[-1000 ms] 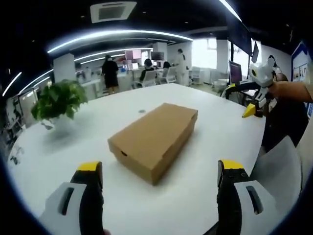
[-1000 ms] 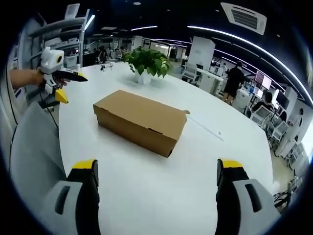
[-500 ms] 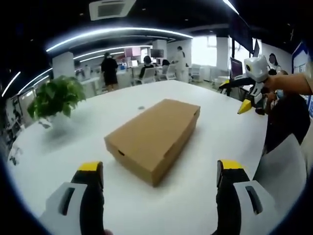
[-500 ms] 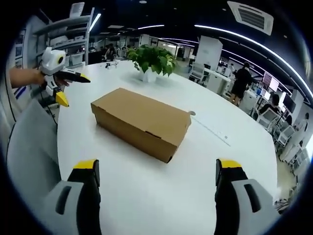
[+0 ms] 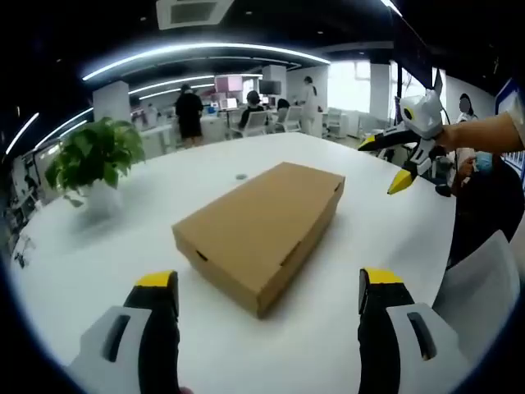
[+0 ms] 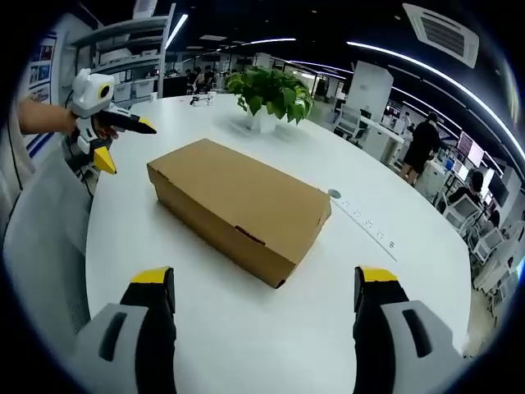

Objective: Operate the shoe box by opening the lid, removing the specified soft item, and placing it in the target area until the item is outside and the box remains undamaged.

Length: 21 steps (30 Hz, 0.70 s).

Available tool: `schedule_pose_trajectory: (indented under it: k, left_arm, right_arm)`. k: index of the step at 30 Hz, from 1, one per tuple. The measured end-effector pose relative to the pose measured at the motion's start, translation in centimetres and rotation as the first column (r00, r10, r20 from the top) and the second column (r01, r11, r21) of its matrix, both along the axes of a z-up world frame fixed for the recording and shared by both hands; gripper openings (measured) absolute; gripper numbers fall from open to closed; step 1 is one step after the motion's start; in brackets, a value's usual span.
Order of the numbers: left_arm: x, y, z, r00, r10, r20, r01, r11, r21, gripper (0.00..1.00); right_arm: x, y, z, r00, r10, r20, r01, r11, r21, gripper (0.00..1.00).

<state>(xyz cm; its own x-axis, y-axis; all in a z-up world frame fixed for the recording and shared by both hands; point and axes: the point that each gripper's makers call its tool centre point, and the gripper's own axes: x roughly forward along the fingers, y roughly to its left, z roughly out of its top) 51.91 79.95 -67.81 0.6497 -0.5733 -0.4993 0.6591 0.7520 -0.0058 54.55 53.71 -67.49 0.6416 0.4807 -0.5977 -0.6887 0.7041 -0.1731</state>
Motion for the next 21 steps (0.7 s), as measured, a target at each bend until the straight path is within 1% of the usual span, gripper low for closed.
schedule_pose_trajectory:
  k: [7,12,15,18,21]
  left_arm:
    - [0.8,-0.2,-0.9,0.999,0.038,-0.001,-0.038,0.999,0.014,0.85]
    - [1.0,-0.4,-1.6,0.998,0.068,-0.011,-0.067,0.997,0.027,0.83]
    - [1.1,-0.7,-2.2,0.996,0.084,-0.023,-0.084,0.996,0.032,0.79]
    - [1.2,-1.0,-2.8,0.995,0.099,-0.03,-0.098,0.994,0.045,0.78]
    - [1.4,-1.1,-3.1,0.992,0.123,-0.04,-0.121,0.992,0.038,0.77]
  right_arm:
    - [1.9,0.7,-1.0,1.0,0.026,-0.015,-0.026,1.0,0.002,0.76]
    - [2.5,1.0,-2.1,0.998,0.042,-0.043,-0.042,0.999,0.004,0.69]
    - [2.7,1.2,-2.9,0.997,0.051,-0.065,-0.051,0.999,0.003,0.68]
    - [3.0,1.2,-3.4,0.996,0.054,-0.075,-0.054,0.999,0.003,0.65]
    - [3.6,1.2,-3.7,0.996,0.051,-0.077,-0.051,0.999,0.003,0.6]
